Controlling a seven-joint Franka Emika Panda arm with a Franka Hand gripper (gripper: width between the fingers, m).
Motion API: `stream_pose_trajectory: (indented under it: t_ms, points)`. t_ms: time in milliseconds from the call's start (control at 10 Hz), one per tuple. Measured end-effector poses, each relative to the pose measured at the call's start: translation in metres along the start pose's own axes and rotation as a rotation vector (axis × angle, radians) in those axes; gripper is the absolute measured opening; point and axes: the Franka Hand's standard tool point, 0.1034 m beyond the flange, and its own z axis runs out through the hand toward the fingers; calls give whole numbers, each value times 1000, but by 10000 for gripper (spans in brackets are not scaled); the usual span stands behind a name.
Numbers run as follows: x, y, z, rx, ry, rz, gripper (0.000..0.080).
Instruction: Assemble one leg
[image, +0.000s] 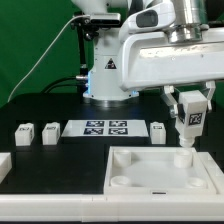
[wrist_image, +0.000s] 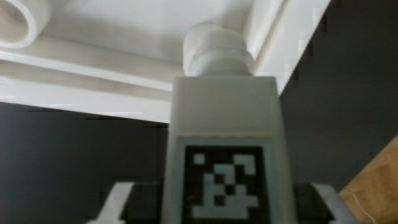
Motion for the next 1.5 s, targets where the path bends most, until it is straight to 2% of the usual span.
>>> stream_pose_trajectory:
  t_ms: [200,400,500,600,700,1000,1500]
  points:
    - [4,0,14,-2,42,2,290]
    - [5,0,14,-3,48,2,290]
    - [9,4,12,-23,152,-8,290]
    - [2,4,15,-30,190,-8,290]
    - [-3,1,16,-28,181,-11,290]
    - [1,2,19,-28,184,-10,290]
    - [-1,3,40,-23,172,-3,290]
